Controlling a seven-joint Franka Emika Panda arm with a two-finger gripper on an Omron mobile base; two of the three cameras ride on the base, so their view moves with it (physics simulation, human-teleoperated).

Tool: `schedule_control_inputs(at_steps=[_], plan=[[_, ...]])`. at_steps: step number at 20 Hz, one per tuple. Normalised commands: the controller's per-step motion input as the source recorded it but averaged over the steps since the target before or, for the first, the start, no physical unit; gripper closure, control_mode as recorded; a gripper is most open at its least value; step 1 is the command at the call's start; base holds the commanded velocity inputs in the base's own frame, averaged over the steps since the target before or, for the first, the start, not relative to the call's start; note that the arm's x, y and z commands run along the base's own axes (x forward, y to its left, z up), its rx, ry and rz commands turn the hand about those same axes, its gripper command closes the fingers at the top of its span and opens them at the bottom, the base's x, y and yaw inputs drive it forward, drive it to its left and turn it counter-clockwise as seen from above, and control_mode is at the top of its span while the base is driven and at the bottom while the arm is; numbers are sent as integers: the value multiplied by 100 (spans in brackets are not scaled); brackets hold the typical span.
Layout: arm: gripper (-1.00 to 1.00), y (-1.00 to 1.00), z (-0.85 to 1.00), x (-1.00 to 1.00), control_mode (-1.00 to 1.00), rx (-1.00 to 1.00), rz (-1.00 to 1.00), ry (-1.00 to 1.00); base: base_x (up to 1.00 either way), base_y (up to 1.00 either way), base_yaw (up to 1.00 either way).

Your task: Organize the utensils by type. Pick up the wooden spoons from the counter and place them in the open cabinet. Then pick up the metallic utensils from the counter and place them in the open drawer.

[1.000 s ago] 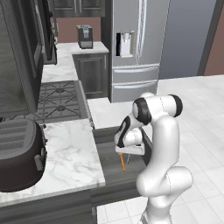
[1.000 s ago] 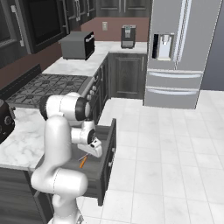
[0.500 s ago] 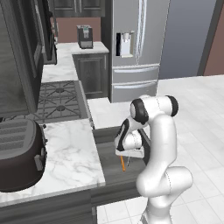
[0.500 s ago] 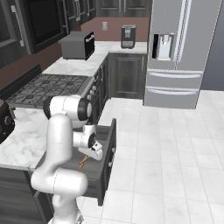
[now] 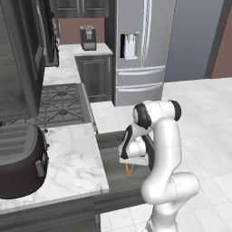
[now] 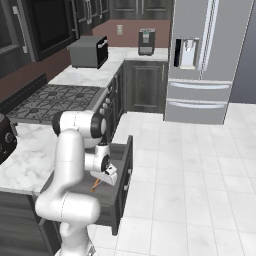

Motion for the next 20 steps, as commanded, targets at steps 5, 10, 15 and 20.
schedule_control_inputs(at_steps=[5, 10, 15, 20], plan=[[-100, 0, -21, 0, -100, 0, 0, 0, 0, 0, 0], [-100, -1, -15, 0, -100, 0, 0, 0, 0, 0, 0], [-100, -2, 2, 4, -100, 0, 1, 0, 0, 0, 0], [-100, 0, 35, -1, -100, 0, 3, 0, 0, 0, 0]])
